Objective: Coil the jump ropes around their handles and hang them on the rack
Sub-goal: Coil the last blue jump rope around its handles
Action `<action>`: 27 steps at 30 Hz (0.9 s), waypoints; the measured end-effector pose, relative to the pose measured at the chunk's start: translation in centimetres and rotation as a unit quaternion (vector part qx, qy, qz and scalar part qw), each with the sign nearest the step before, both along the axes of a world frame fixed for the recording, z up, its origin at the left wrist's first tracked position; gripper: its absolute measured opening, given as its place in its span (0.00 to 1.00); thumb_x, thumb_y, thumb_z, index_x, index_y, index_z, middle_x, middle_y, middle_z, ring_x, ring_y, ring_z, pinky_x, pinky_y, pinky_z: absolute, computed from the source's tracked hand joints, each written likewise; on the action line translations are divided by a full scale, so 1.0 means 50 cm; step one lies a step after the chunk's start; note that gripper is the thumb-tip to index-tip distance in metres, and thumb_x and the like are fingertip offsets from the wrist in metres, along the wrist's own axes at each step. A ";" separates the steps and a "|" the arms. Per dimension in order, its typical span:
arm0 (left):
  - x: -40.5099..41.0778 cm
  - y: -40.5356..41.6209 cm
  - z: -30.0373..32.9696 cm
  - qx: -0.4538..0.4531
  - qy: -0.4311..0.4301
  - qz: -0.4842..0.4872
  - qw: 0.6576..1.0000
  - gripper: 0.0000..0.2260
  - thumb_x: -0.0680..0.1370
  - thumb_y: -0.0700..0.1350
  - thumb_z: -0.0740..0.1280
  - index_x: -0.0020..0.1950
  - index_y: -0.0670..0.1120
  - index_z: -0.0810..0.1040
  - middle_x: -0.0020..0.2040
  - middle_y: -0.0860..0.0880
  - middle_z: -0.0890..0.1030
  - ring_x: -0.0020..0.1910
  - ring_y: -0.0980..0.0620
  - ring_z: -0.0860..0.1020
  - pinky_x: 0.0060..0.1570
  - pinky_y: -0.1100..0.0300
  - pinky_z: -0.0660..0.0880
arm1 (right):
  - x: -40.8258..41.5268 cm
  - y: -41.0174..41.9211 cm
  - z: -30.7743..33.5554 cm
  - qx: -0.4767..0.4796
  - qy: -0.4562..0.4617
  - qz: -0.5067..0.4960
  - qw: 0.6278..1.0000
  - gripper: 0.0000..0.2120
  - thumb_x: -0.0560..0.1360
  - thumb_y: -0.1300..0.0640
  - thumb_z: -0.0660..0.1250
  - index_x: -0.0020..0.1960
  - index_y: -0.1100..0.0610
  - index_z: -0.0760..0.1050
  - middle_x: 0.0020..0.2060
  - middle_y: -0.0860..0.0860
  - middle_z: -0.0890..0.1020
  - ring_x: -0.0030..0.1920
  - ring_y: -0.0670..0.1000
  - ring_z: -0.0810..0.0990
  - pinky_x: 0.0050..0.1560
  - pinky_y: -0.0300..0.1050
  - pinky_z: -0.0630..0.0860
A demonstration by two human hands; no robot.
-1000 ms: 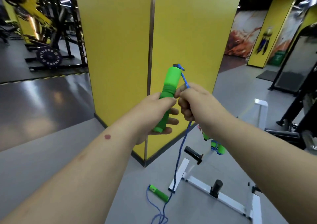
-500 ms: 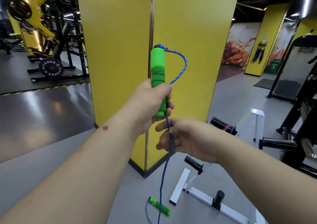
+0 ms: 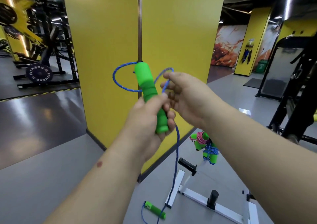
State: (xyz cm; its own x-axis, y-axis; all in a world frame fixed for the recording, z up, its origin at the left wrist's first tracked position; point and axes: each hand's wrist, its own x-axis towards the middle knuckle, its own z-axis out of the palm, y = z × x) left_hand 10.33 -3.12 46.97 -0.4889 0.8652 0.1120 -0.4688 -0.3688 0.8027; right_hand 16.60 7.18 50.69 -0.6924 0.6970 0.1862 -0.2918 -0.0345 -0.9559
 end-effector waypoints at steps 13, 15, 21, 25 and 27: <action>-0.003 -0.002 0.002 -0.059 0.107 0.097 0.988 0.02 0.83 0.45 0.65 0.55 0.48 0.73 0.47 0.47 0.86 0.44 0.49 0.87 0.31 0.60 0.76 | 0.018 -0.014 0.019 0.057 -0.028 0.021 0.998 0.12 0.82 0.55 0.55 0.49 0.58 0.75 0.29 0.49 0.67 0.27 0.48 0.60 0.27 0.41 0.56; 0.022 -0.004 -0.019 -0.052 0.105 0.064 0.991 0.03 0.83 0.45 0.66 0.56 0.48 0.73 0.51 0.44 0.87 0.47 0.46 0.87 0.32 0.60 0.75 | 0.004 -0.013 0.040 0.077 -0.017 0.015 0.997 0.13 0.84 0.55 0.55 0.52 0.58 0.77 0.30 0.49 0.72 0.28 0.47 0.65 0.27 0.40 0.62; 0.031 -0.007 0.011 -0.016 0.050 0.065 0.997 0.06 0.82 0.41 0.67 0.47 0.45 0.72 0.33 0.49 0.74 0.28 0.53 0.74 0.25 0.62 0.71 | 0.008 0.005 0.020 0.064 -0.040 -0.017 0.997 0.13 0.83 0.51 0.58 0.54 0.57 0.78 0.34 0.50 0.77 0.32 0.48 0.75 0.35 0.41 0.73; -0.012 -0.010 0.073 0.022 0.035 0.089 0.995 0.08 0.83 0.41 0.65 0.45 0.44 0.71 0.30 0.49 0.75 0.27 0.52 0.76 0.25 0.63 0.72 | 0.064 -0.019 -0.040 -0.040 -0.135 0.166 0.976 0.17 0.83 0.44 0.56 0.47 0.54 0.76 0.35 0.53 0.79 0.37 0.54 0.79 0.46 0.49 0.76; -0.023 -0.009 0.083 0.023 0.053 0.114 0.992 0.06 0.83 0.42 0.66 0.47 0.44 0.71 0.32 0.49 0.76 0.29 0.52 0.78 0.26 0.62 0.73 | 0.082 -0.024 -0.041 -0.031 -0.131 0.177 0.975 0.14 0.83 0.49 0.56 0.47 0.56 0.75 0.32 0.53 0.73 0.33 0.53 0.73 0.40 0.48 0.73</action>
State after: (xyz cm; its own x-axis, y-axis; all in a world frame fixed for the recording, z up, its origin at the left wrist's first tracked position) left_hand 9.20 -3.56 51.10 -0.6544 0.7267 0.2091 -0.2834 -0.4920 0.8231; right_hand 20.68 5.96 48.64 -0.9098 0.4100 -0.0649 0.0036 -0.1484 -0.9889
